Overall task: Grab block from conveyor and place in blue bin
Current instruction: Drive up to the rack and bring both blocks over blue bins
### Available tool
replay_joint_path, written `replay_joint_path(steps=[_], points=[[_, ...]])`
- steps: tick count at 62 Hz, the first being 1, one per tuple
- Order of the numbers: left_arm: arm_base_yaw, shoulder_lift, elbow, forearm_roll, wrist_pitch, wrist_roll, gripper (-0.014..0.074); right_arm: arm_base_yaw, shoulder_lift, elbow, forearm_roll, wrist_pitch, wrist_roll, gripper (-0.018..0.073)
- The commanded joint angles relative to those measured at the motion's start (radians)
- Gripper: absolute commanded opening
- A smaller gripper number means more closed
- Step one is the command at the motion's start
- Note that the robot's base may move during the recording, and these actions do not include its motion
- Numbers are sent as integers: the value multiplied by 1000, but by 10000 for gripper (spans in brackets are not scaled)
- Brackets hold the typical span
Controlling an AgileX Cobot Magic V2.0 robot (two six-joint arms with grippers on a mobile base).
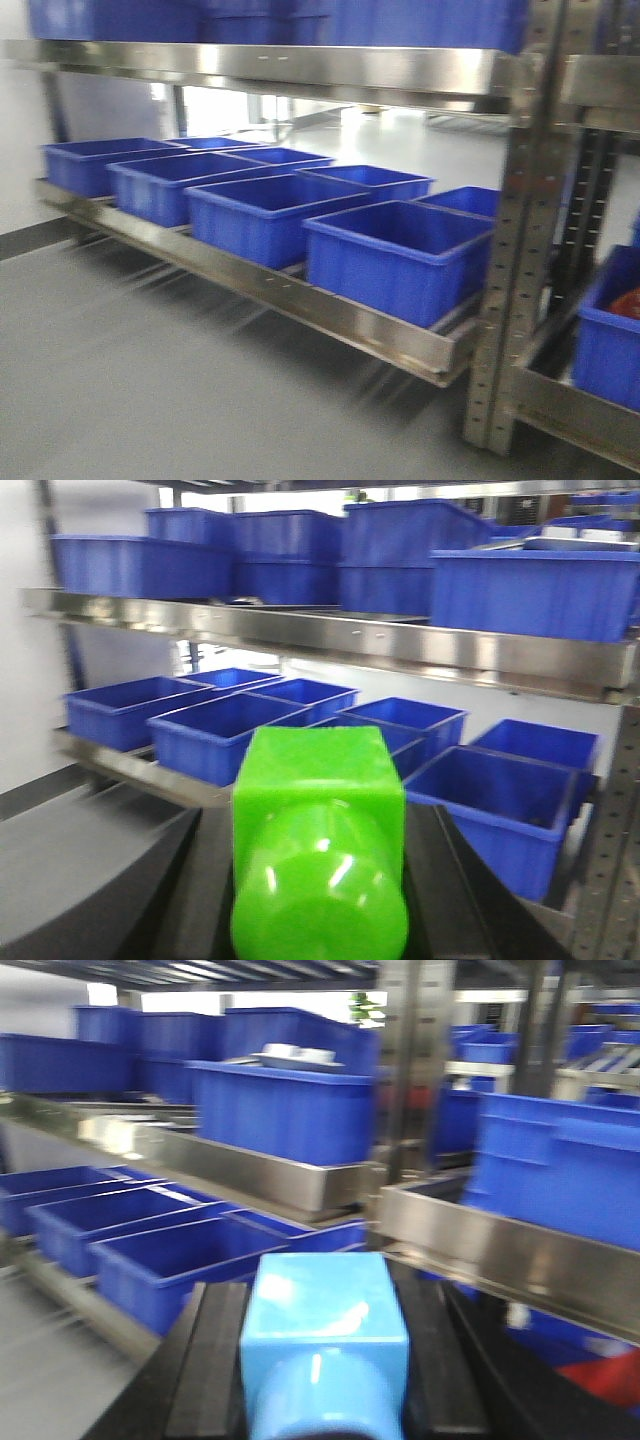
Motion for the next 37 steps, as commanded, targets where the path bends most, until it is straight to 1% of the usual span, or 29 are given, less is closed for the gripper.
replay_joint_path(steps=[1, 37], points=[[-6, -6, -9, 1, -19, -2, -111, -6, -4, -9, -8, -23, -4, -162], [-6, -6, -9, 1, -19, -2, -111, -6, -4, -9, -8, -23, -4, -162]])
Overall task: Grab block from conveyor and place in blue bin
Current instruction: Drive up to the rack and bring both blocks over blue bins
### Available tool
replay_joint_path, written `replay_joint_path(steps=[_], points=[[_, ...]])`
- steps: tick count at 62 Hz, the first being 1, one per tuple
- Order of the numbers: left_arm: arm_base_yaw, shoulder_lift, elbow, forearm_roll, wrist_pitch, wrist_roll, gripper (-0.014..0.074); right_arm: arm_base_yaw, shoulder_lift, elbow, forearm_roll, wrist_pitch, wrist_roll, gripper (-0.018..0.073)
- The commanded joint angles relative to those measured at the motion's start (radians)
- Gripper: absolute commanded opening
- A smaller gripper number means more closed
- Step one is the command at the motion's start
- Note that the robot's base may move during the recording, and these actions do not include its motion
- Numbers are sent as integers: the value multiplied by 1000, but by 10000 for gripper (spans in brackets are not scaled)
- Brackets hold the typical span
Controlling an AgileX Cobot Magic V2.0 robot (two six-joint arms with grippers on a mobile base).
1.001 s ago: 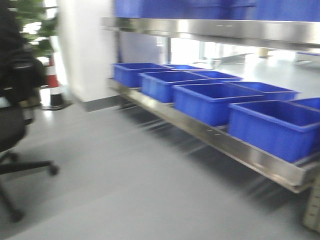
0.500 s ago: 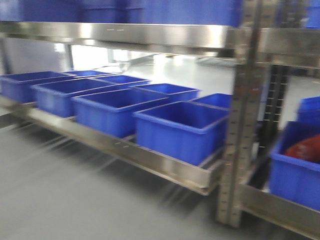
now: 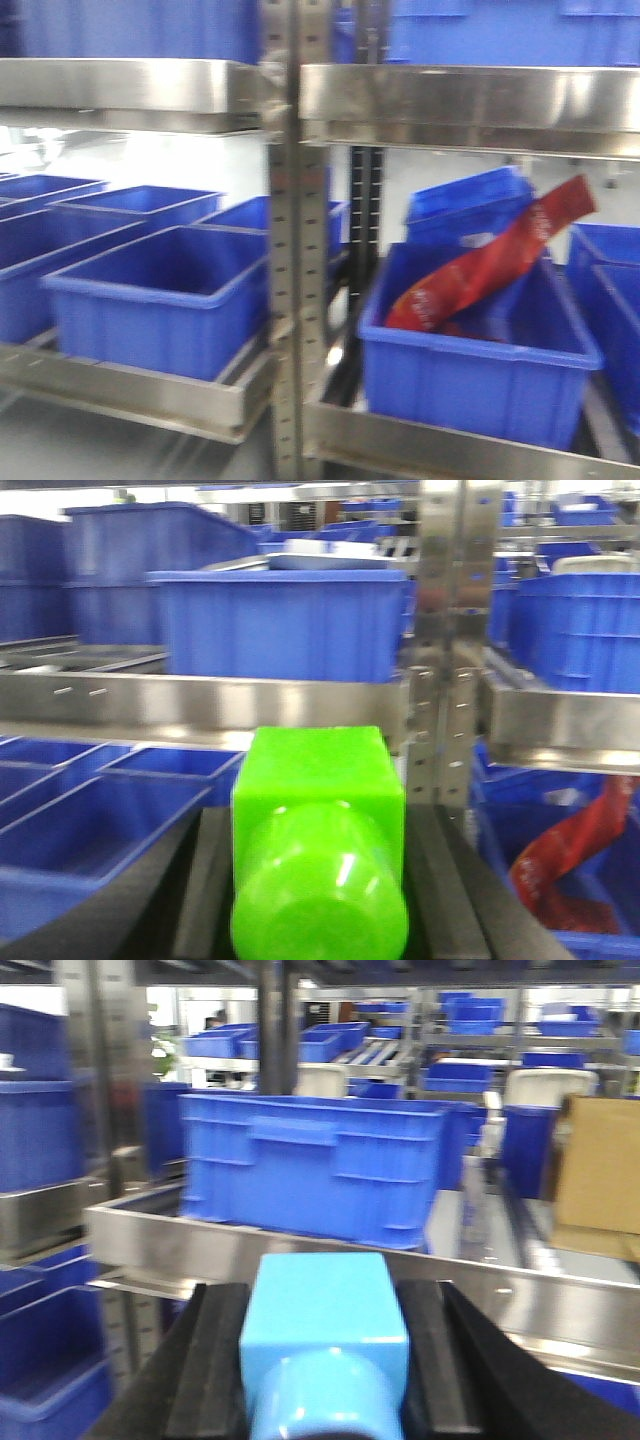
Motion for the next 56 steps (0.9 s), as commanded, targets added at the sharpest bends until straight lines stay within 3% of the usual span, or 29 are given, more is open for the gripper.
replay_joint_path(steps=[1, 56], points=[[-6, -6, -9, 1, -19, -2, -111, -6, -4, -9, -8, -23, -4, -162], [-6, -6, -9, 1, -19, -2, -111, -6, -4, -9, -8, -23, -4, -162]])
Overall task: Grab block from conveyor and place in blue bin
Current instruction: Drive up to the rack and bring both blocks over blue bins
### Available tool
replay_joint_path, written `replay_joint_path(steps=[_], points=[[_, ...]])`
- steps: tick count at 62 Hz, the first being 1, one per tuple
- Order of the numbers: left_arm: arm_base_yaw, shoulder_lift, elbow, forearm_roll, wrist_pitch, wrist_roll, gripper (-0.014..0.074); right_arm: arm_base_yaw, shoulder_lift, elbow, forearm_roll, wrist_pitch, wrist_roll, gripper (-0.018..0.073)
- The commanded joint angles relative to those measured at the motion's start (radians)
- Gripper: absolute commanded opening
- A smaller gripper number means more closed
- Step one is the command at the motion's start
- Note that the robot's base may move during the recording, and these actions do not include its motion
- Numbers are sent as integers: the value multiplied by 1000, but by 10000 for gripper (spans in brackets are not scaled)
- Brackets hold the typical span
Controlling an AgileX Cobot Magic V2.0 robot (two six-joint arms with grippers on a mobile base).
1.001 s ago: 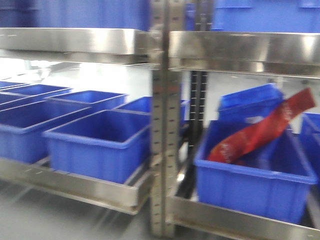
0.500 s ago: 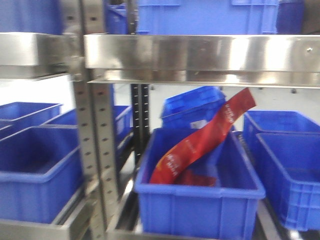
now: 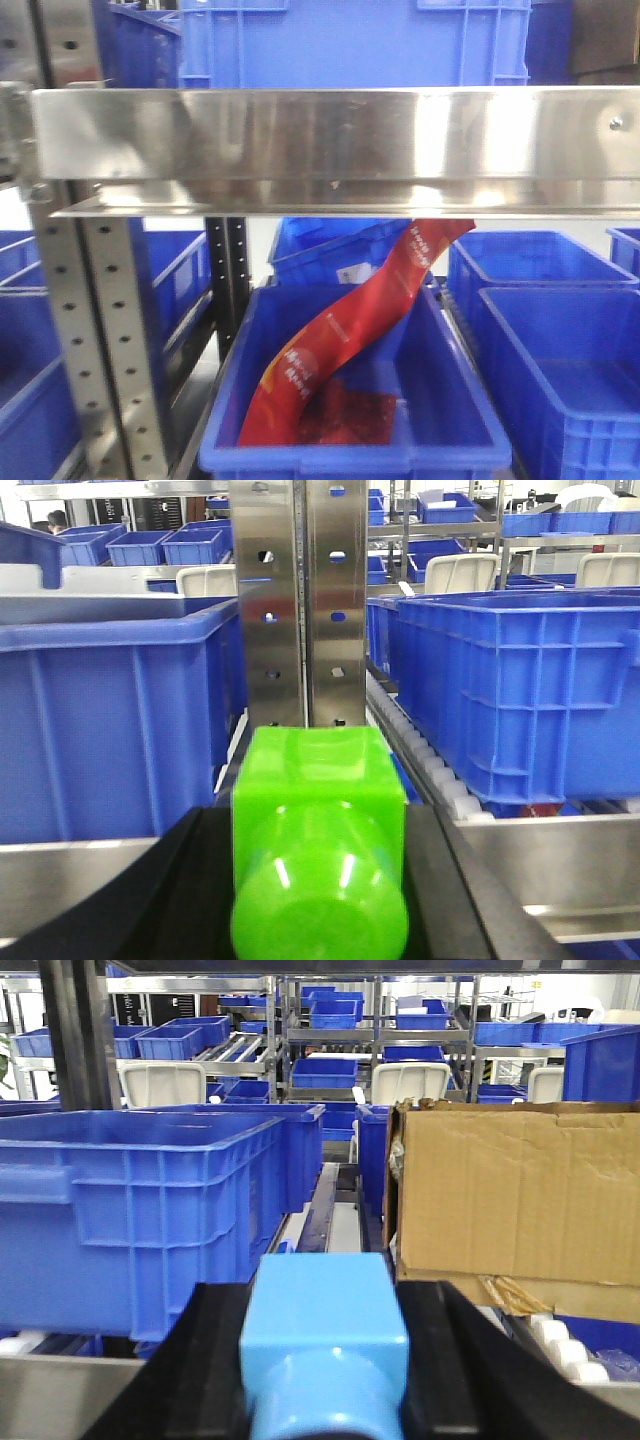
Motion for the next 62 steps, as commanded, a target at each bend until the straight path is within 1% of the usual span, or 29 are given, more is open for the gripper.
replay_joint_path(steps=[1, 62], points=[[-6, -6, -9, 1, -19, -2, -111, -6, -4, -9, -8, -23, -4, -162], [-6, -6, -9, 1, -19, -2, -111, -6, -4, -9, -8, -23, -4, -162]])
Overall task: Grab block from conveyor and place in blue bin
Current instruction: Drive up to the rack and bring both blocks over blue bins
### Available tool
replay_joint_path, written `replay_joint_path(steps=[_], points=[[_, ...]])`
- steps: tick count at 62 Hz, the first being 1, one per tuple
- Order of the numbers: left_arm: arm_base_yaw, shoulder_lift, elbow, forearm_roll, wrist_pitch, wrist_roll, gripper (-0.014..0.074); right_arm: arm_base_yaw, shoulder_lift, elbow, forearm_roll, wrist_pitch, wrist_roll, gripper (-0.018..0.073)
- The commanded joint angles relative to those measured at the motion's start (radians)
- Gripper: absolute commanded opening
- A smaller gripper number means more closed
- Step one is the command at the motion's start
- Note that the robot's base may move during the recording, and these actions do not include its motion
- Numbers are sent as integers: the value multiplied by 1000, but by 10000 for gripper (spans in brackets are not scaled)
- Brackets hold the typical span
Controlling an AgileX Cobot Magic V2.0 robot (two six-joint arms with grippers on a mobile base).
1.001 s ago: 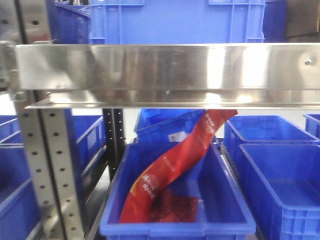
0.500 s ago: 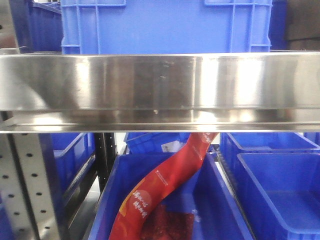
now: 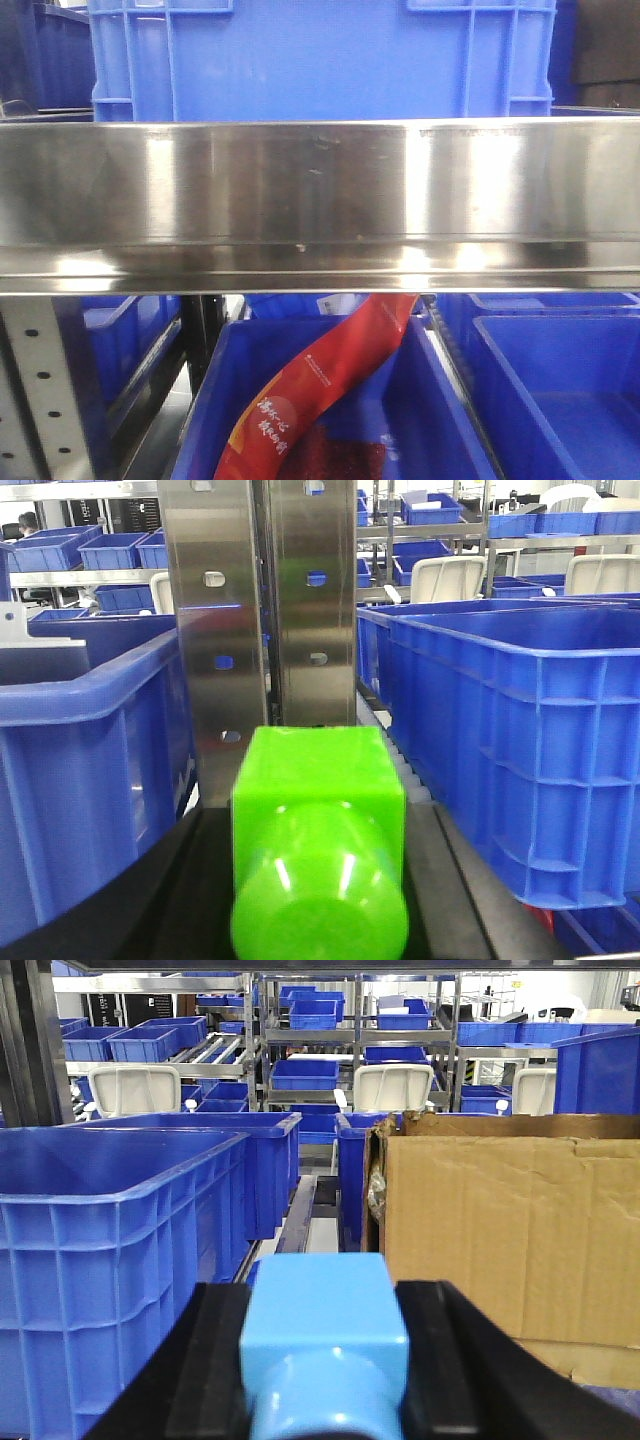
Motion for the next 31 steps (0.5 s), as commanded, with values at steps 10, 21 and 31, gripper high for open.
replay_joint_path(steps=[10, 21, 31], points=[[-6, -6, -9, 1, -19, -2, -111, -6, -4, -9, -8, -23, -4, -162], [-6, -6, -9, 1, -19, -2, -111, -6, -4, -9, -8, -23, -4, -162], [-6, -6, -9, 1, -19, -2, -111, -6, -4, -9, -8, -23, -4, -162]])
